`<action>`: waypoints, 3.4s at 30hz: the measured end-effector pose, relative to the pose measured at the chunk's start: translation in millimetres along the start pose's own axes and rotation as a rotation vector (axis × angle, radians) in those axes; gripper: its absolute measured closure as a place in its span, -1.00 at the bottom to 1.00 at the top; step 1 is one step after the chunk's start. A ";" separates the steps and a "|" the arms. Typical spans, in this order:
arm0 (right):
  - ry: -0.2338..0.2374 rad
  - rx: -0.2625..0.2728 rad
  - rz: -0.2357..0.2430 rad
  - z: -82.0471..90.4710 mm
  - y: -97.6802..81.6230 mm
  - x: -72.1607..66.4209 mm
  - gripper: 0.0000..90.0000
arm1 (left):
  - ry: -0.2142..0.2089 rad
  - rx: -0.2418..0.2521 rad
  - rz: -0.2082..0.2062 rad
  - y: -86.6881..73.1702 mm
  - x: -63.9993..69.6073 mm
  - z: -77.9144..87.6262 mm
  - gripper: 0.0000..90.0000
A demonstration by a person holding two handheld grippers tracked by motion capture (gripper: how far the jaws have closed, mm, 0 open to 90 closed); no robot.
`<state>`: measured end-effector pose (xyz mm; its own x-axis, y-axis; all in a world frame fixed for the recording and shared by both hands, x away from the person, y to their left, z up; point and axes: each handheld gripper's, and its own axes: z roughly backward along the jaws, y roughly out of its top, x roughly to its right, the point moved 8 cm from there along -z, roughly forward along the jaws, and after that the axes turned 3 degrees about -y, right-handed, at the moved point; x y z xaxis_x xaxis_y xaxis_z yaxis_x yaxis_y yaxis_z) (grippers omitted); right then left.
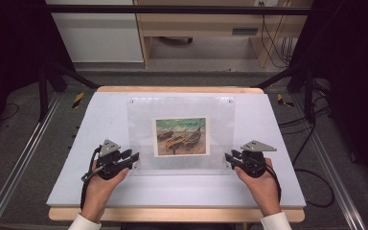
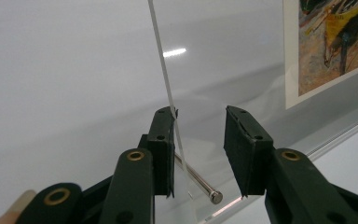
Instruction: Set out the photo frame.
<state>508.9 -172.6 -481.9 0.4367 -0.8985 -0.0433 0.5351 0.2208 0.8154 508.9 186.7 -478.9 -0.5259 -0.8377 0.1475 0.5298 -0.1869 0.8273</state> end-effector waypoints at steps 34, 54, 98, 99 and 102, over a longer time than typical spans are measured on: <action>-0.002 -0.010 0.021 5.1 -6.9 -2.3 0.56 | -0.001 -0.016 -0.012 -5.8 3.2 4.3 0.44; 0.000 -0.017 0.026 7.3 -10.9 -4.1 0.57 | -0.004 -0.021 -0.019 -9.3 5.5 6.1 0.44; 0.000 -0.029 0.042 10.7 -19.4 -7.5 0.57 | -0.017 -0.036 -0.030 -17.7 9.5 9.4 0.44; 0.000 -0.031 0.046 10.9 -19.9 -7.5 0.57 | -0.018 -0.036 -0.031 -18.0 9.5 9.5 0.44; 0.001 -0.034 0.048 11.3 -20.8 -8.0 0.57 | -0.018 -0.037 -0.032 -18.7 9.7 9.7 0.44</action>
<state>486.1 -174.4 -492.0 0.4634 -0.8861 -0.0053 0.5379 0.2766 0.7964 487.5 187.0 -487.7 -0.5551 -0.8214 0.1312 0.5365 -0.2331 0.8111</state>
